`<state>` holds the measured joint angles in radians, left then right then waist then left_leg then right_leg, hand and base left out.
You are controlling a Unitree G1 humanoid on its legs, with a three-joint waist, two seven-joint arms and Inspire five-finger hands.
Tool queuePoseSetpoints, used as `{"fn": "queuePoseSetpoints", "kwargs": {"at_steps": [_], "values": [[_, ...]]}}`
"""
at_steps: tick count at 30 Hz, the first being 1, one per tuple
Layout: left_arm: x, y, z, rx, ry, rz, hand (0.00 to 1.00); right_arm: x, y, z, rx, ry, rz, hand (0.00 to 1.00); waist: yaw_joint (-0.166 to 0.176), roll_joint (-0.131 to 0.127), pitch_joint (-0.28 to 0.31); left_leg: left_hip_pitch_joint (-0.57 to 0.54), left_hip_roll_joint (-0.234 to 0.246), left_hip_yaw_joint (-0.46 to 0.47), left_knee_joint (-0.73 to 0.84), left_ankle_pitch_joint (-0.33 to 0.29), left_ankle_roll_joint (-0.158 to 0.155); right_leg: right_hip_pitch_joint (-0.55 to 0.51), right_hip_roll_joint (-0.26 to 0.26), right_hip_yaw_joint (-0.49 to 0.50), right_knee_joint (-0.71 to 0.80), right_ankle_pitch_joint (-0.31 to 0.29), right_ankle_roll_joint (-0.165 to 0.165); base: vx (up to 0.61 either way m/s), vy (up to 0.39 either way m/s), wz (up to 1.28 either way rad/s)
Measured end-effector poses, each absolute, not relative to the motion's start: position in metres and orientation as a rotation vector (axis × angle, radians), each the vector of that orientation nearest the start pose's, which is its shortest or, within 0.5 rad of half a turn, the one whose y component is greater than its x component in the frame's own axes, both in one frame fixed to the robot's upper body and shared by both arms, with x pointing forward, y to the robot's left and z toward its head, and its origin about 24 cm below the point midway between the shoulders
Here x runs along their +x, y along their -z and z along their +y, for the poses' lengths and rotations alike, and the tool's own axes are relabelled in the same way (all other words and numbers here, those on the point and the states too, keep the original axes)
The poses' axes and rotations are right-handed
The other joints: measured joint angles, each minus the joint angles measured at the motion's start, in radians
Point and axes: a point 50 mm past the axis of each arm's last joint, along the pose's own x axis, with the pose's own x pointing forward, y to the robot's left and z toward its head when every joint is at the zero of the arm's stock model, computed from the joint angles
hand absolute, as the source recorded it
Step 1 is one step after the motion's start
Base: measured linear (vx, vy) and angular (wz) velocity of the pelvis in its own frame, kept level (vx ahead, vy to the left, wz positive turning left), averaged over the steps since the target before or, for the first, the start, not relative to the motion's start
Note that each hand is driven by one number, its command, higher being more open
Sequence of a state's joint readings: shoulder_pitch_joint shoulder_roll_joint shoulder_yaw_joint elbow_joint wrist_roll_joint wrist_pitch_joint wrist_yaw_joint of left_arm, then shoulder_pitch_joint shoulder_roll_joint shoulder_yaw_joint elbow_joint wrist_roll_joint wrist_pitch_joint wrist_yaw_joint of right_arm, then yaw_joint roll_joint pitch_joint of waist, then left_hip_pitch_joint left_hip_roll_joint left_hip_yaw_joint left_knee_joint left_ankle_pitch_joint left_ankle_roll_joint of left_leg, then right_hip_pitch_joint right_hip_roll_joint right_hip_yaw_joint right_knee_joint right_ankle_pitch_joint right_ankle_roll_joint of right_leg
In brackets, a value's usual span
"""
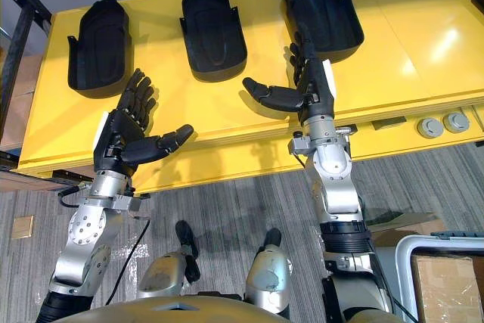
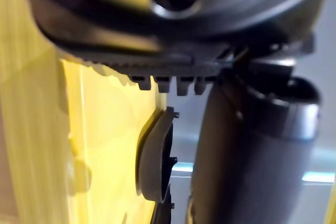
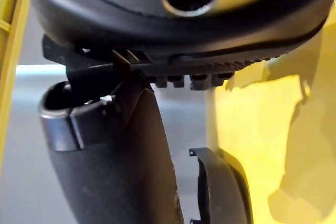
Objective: Walk over and take three plastic housings, then place them on the shelf
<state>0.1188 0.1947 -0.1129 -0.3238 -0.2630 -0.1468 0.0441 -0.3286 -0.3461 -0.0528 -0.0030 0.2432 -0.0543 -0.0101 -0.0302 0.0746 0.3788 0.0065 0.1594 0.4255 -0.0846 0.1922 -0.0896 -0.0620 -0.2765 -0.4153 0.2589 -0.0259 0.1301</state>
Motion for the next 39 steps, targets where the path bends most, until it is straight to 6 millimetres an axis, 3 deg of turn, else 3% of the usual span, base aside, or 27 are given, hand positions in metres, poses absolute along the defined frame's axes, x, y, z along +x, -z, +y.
{"fn": "queuePoseSetpoints", "kwargs": {"at_steps": [39], "values": [[0.2218,-0.0996,0.1533,-0.116,0.104,-0.311,1.00,0.3037,-0.1527,-0.2103,-0.105,0.133,-0.401,1.00,-0.001,0.007,-0.006,0.004,-0.002,-0.015,0.000,0.002,0.001,0.010,-0.002,-0.006,0.000,0.000,0.000,0.00,0.000,0.00]]}}
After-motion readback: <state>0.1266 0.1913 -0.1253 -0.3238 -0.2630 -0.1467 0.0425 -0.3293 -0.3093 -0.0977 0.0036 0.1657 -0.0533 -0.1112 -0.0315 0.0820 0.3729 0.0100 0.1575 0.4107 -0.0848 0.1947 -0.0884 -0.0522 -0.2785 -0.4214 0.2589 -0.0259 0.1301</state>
